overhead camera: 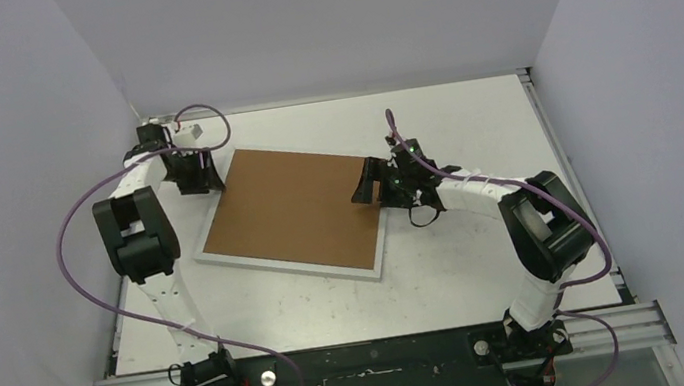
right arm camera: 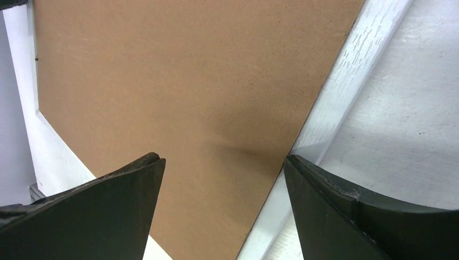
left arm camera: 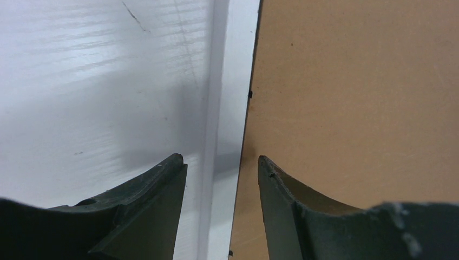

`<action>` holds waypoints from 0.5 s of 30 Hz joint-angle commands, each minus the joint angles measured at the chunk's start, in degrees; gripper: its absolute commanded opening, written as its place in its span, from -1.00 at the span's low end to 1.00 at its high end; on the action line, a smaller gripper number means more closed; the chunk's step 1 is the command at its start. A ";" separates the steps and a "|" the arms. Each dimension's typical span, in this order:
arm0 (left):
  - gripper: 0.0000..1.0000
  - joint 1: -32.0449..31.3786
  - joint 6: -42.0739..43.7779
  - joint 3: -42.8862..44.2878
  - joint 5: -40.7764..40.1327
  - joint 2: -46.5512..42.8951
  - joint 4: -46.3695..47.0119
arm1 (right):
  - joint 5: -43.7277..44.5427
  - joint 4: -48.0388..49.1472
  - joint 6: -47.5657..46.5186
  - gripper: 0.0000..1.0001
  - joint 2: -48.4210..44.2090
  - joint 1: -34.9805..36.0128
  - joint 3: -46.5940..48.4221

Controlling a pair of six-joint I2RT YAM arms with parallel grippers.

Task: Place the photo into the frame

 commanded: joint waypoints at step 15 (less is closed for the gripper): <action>-0.21 -1.08 1.49 -4.42 10.20 0.71 -3.57 | -4.72 7.40 4.08 0.67 -0.93 -0.24 -1.54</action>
